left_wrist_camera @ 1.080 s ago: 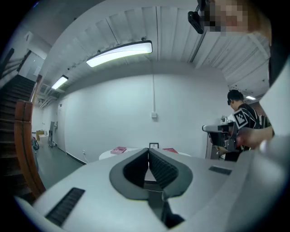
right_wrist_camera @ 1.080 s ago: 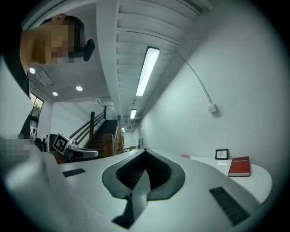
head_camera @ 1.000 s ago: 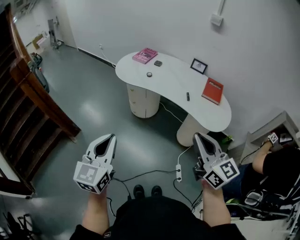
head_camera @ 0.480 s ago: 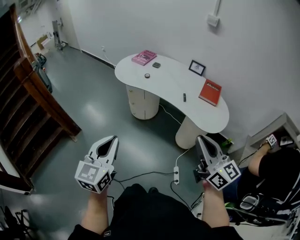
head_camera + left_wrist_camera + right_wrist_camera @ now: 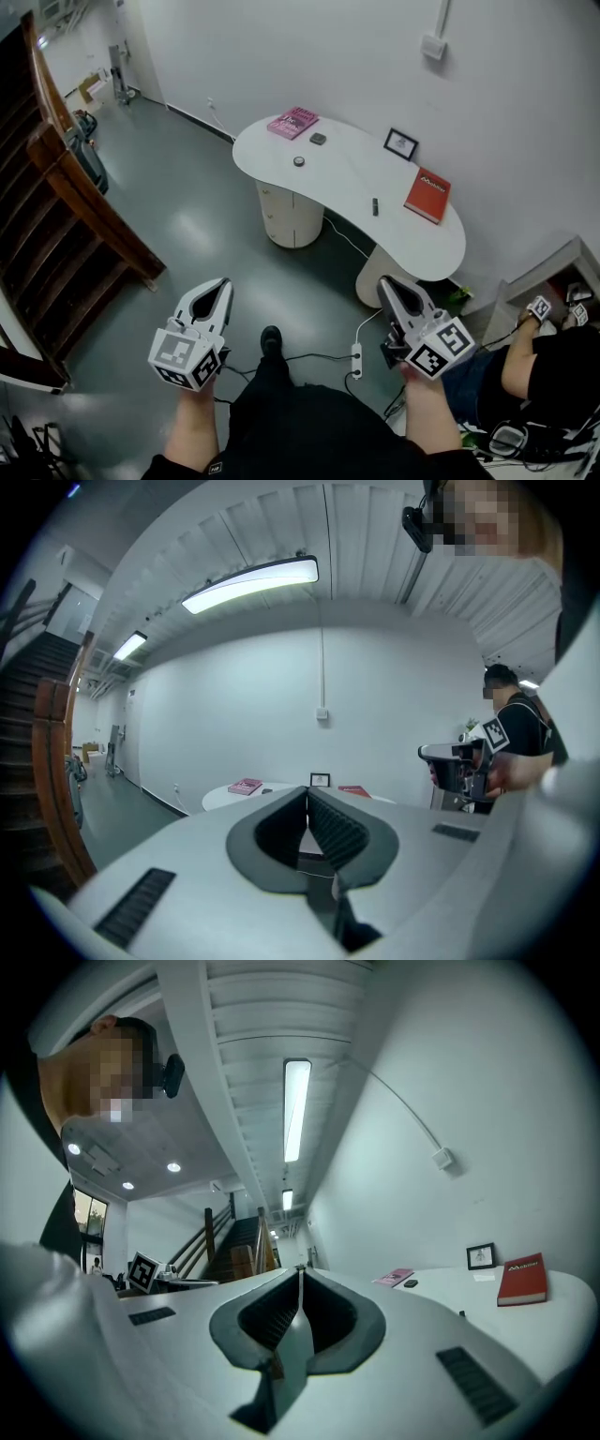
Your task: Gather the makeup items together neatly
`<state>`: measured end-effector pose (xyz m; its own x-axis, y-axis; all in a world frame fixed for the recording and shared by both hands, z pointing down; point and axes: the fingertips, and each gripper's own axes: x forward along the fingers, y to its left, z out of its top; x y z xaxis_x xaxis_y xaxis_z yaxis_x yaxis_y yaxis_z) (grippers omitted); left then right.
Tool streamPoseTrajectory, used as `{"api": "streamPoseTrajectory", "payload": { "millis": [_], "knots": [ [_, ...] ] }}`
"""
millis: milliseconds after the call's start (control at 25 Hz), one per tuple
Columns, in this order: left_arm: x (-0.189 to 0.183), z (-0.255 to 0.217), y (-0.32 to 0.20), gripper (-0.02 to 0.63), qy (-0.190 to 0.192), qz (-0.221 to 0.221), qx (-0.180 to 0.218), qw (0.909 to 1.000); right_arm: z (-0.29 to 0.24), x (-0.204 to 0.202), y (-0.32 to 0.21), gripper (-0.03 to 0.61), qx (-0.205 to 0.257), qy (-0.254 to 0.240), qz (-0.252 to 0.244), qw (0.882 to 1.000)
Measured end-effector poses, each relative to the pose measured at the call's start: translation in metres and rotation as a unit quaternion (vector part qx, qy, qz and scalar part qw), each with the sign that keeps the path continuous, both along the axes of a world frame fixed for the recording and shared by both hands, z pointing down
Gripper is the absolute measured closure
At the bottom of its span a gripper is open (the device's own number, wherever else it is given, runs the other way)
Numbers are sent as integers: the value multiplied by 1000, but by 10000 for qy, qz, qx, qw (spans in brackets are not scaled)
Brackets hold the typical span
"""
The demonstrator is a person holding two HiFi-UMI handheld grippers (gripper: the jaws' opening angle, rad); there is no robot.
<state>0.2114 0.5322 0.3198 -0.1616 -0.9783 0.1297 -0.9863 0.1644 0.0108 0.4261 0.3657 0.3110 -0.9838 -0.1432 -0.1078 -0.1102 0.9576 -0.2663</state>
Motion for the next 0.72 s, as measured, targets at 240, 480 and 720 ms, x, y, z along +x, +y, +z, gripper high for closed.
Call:
{"api": "streamPoseTrajectory", "payload": {
  "millis": [240, 480, 720],
  "knots": [
    [-57, 18, -38, 600, 204, 114, -2, 9997, 5, -53, -34, 541, -21, 91, 52, 9999],
    [-139, 22, -75, 600, 251, 154, -96, 9995, 8, -131, -70, 541, -115, 241, 95, 9996],
    [-206, 25, -115, 601, 255, 430, -170, 9986, 10, -208, -98, 541, -303, 214, 79, 9993]
  ]
}}
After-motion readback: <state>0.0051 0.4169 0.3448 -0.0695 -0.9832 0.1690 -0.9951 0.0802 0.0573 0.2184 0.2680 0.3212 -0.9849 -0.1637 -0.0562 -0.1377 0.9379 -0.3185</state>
